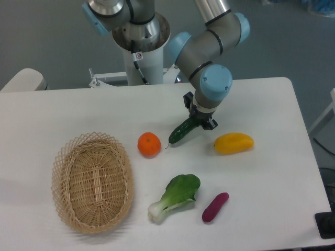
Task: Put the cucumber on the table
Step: 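Lower the cucumber onto the table beside the orange and open the gripper, then lift the open gripper off the cucumber toward the yellow mango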
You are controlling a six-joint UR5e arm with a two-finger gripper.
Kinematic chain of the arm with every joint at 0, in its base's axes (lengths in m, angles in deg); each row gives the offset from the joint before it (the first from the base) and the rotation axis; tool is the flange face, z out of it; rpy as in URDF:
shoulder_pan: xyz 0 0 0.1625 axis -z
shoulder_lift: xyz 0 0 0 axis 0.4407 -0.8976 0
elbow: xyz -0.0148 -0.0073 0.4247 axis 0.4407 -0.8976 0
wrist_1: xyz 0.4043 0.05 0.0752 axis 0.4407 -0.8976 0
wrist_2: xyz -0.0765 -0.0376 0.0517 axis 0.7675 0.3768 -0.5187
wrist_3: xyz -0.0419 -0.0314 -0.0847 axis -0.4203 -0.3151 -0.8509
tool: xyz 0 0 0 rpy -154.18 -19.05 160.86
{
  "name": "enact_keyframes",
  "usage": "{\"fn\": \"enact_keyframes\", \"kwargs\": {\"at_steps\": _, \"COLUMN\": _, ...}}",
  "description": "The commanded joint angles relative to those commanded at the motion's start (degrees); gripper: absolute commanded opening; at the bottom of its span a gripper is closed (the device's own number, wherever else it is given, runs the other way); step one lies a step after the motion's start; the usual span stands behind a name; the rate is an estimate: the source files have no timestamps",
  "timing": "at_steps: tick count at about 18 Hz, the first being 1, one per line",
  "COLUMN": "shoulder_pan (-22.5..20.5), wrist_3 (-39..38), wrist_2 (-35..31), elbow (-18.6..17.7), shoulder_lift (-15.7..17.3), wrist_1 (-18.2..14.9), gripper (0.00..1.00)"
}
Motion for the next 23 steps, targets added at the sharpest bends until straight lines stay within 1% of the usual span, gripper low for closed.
{"fn": "enact_keyframes", "kwargs": {"at_steps": 1, "shoulder_pan": 0.0, "wrist_3": 0.0, "wrist_2": 0.0, "elbow": 0.0, "shoulder_lift": 0.0, "wrist_1": 0.0, "gripper": 0.18}}
{"fn": "enact_keyframes", "kwargs": {"at_steps": 2, "shoulder_pan": 0.0, "wrist_3": 0.0, "wrist_2": 0.0, "elbow": 0.0, "shoulder_lift": 0.0, "wrist_1": 0.0, "gripper": 0.2}}
{"fn": "enact_keyframes", "kwargs": {"at_steps": 3, "shoulder_pan": 0.0, "wrist_3": 0.09, "wrist_2": -0.09, "elbow": 0.0, "shoulder_lift": 0.0, "wrist_1": 0.09, "gripper": 0.37}}
{"fn": "enact_keyframes", "kwargs": {"at_steps": 4, "shoulder_pan": 0.0, "wrist_3": 0.52, "wrist_2": 0.17, "elbow": 0.09, "shoulder_lift": 0.0, "wrist_1": 0.26, "gripper": 0.71}}
{"fn": "enact_keyframes", "kwargs": {"at_steps": 5, "shoulder_pan": 0.0, "wrist_3": 0.53, "wrist_2": 0.17, "elbow": 0.35, "shoulder_lift": 0.0, "wrist_1": 0.35, "gripper": 1.0}}
{"fn": "enact_keyframes", "kwargs": {"at_steps": 8, "shoulder_pan": 0.18, "wrist_3": 0.0, "wrist_2": 0.0, "elbow": 1.23, "shoulder_lift": 0.09, "wrist_1": 0.35, "gripper": 1.0}}
{"fn": "enact_keyframes", "kwargs": {"at_steps": 10, "shoulder_pan": 0.26, "wrist_3": 0.0, "wrist_2": 0.17, "elbow": 2.98, "shoulder_lift": 0.26, "wrist_1": 0.18, "gripper": 1.0}}
{"fn": "enact_keyframes", "kwargs": {"at_steps": 12, "shoulder_pan": 1.31, "wrist_3": 0.0, "wrist_2": 0.26, "elbow": 5.87, "shoulder_lift": 0.52, "wrist_1": 0.26, "gripper": 1.0}}
{"fn": "enact_keyframes", "kwargs": {"at_steps": 16, "shoulder_pan": 1.67, "wrist_3": 0.35, "wrist_2": 0.44, "elbow": 11.94, "shoulder_lift": 0.61, "wrist_1": 0.26, "gripper": 1.0}}
{"fn": "enact_keyframes", "kwargs": {"at_steps": 17, "shoulder_pan": 1.58, "wrist_3": 0.44, "wrist_2": 0.87, "elbow": 14.56, "shoulder_lift": 0.61, "wrist_1": 0.26, "gripper": 1.0}}
{"fn": "enact_keyframes", "kwargs": {"at_steps": 18, "shoulder_pan": 1.58, "wrist_3": 0.44, "wrist_2": 1.14, "elbow": 16.42, "shoulder_lift": 0.44, "wrist_1": 0.26, "gripper": 1.0}}
{"fn": "enact_keyframes", "kwargs": {"at_steps": 23, "shoulder_pan": 0.62, "wrist_3": 0.88, "wrist_2": 2.45, "elbow": 24.86, "shoulder_lift": -0.88, "wrist_1": -0.35, "gripper": 1.0}}
